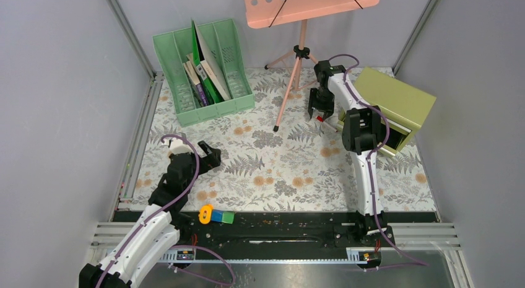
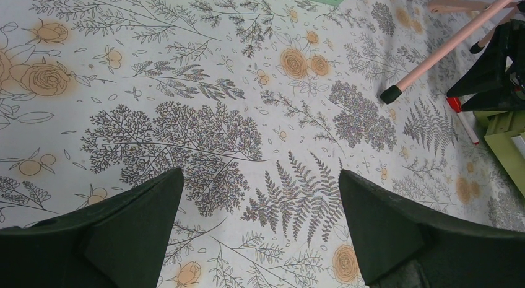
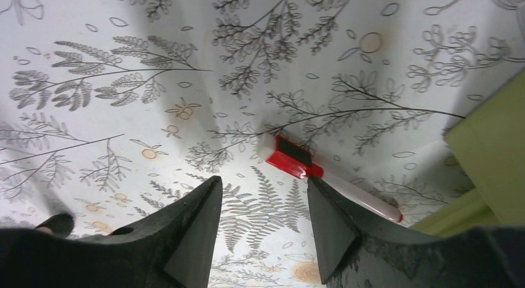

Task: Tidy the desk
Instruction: Pick up the stationery from the center of the board.

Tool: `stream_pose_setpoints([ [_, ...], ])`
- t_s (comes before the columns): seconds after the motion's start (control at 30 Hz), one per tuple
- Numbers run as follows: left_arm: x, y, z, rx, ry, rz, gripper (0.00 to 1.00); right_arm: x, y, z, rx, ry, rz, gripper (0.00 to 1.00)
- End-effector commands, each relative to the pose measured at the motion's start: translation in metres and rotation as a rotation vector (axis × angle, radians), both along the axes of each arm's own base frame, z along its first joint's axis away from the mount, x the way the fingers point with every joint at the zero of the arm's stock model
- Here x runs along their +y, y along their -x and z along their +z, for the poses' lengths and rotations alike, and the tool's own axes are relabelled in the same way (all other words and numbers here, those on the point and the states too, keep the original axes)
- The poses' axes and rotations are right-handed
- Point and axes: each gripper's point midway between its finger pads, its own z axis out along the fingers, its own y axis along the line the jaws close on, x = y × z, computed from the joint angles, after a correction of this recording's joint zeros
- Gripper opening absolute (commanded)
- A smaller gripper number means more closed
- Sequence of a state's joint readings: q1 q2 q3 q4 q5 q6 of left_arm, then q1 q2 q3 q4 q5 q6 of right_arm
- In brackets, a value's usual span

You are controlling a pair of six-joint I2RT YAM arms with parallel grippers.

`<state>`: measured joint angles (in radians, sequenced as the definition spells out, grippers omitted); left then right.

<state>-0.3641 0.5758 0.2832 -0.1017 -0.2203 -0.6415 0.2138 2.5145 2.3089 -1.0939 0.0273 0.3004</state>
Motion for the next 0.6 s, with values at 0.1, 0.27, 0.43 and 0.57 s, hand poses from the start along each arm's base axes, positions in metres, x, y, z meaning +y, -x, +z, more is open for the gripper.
stream_pose_setpoints([
  [0.1,-0.002,-0.005,0.011,-0.059,0.034,-0.001,0.99,0.025,0.018,-0.010,0.052,-0.199,-0.034,0.59],
  [0.27,-0.002,-0.005,0.012,-0.062,0.038,0.000,0.99,0.027,0.031,-0.009,0.049,-0.223,-0.047,0.59],
  [0.43,-0.001,-0.004,0.011,-0.060,0.037,0.000,0.99,0.035,0.037,-0.004,0.064,-0.283,-0.066,0.58],
  [0.57,-0.001,-0.004,0.011,-0.064,0.039,0.002,0.99,0.035,0.033,0.013,0.003,-0.301,-0.066,0.57],
])
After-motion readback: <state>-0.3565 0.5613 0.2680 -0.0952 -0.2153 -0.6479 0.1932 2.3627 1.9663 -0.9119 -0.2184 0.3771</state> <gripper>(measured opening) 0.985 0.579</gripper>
